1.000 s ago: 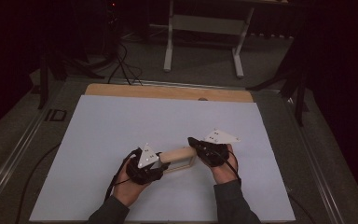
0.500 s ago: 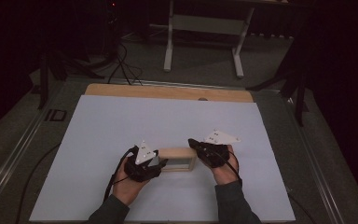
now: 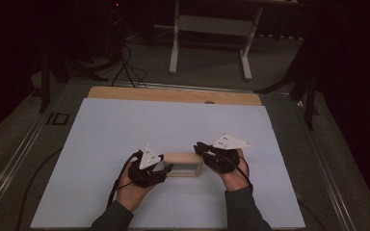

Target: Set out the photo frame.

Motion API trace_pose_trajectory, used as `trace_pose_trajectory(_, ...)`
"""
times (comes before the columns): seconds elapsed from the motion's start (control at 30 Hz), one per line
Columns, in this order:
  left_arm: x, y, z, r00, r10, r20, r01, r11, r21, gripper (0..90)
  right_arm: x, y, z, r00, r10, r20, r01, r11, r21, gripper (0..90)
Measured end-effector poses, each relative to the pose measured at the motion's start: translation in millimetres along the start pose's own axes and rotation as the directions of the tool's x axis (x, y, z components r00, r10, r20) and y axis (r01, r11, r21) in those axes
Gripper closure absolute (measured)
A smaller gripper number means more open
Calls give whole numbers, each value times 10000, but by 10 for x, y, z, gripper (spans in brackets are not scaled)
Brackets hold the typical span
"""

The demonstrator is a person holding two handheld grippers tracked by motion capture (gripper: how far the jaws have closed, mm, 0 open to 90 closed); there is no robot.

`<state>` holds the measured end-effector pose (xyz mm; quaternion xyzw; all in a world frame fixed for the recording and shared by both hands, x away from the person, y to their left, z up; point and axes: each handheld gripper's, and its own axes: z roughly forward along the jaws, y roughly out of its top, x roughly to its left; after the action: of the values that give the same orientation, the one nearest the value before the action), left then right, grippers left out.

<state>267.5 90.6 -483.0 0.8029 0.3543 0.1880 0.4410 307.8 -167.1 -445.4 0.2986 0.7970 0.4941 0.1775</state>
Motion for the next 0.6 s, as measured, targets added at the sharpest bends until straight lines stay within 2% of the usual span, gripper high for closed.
trace_pose_trajectory(0.2,4,-2,2,10000,-5,20,5,10000,-3,541,-10,-6,-59,9996,29,-272,-30,10000,-58,606)
trace_pose_trajectory(0.6,17,-4,3,10000,-73,50,73,10000,-4,546,-33,-117,-102,9949,228,-986,-204,9994,262,456)
